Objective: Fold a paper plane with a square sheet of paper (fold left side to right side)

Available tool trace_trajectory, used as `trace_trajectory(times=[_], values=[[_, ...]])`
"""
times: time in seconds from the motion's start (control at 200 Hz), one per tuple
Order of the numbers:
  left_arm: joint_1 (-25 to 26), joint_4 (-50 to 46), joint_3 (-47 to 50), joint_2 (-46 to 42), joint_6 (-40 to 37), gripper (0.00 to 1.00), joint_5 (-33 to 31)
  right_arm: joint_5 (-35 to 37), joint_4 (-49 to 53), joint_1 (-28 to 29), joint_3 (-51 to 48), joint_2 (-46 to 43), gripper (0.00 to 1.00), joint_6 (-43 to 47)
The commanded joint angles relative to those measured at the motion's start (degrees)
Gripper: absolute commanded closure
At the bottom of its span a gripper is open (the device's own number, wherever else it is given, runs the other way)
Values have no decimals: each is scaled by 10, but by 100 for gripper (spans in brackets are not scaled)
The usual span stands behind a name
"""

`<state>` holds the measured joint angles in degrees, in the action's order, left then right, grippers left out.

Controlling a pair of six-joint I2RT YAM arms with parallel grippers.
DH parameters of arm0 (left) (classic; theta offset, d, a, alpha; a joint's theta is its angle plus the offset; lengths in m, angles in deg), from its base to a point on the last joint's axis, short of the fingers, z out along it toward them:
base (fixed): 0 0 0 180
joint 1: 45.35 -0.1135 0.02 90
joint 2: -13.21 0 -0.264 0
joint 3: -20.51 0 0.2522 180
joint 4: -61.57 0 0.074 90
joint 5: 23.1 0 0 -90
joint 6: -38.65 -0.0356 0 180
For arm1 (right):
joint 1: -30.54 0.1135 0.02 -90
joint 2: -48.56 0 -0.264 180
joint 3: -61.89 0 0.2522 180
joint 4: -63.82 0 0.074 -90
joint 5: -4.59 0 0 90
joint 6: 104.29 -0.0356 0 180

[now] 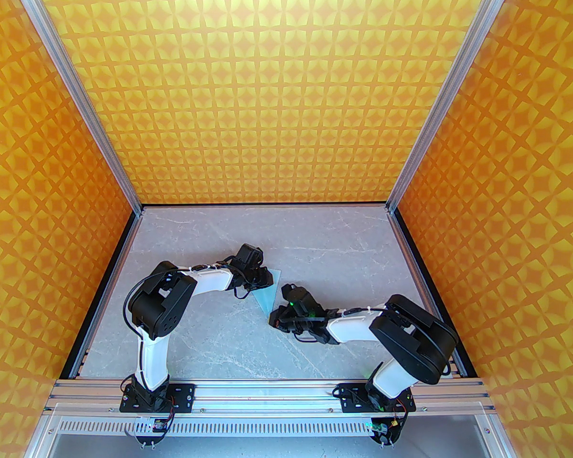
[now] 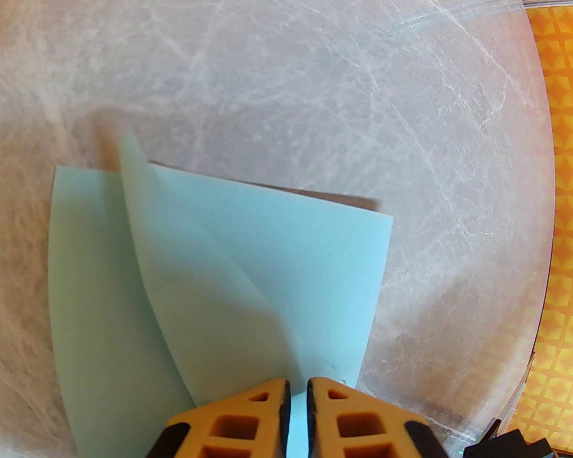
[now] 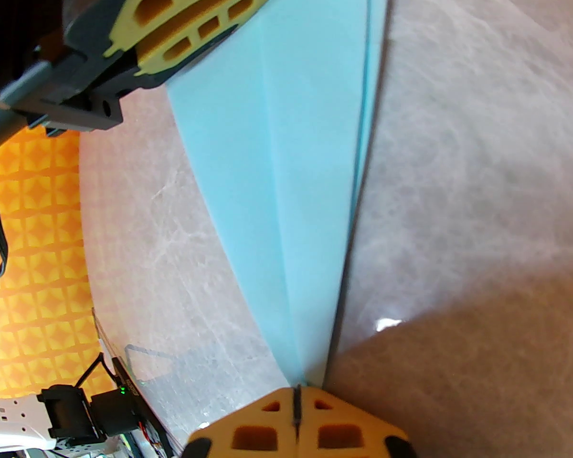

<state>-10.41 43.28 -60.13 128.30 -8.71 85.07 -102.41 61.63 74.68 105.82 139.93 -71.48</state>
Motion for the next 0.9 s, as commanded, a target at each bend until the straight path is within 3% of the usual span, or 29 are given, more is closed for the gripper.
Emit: trace_trajectory(times=[0.0, 0.205, 0.48, 0.895], values=[[4, -31, 20, 10, -6, 84, -32, 27, 62, -17, 35, -30, 96, 37], [6, -30, 18, 9, -5, 84, -32, 7, 85, -46, 82, 2, 96, 64], [5, -33, 17, 8, -6, 84, -33, -36, 9, -56, 102, 94, 95, 54], [-22, -59, -25, 20, -40, 82, -32, -31, 5, -54, 36, 121, 99, 53]])
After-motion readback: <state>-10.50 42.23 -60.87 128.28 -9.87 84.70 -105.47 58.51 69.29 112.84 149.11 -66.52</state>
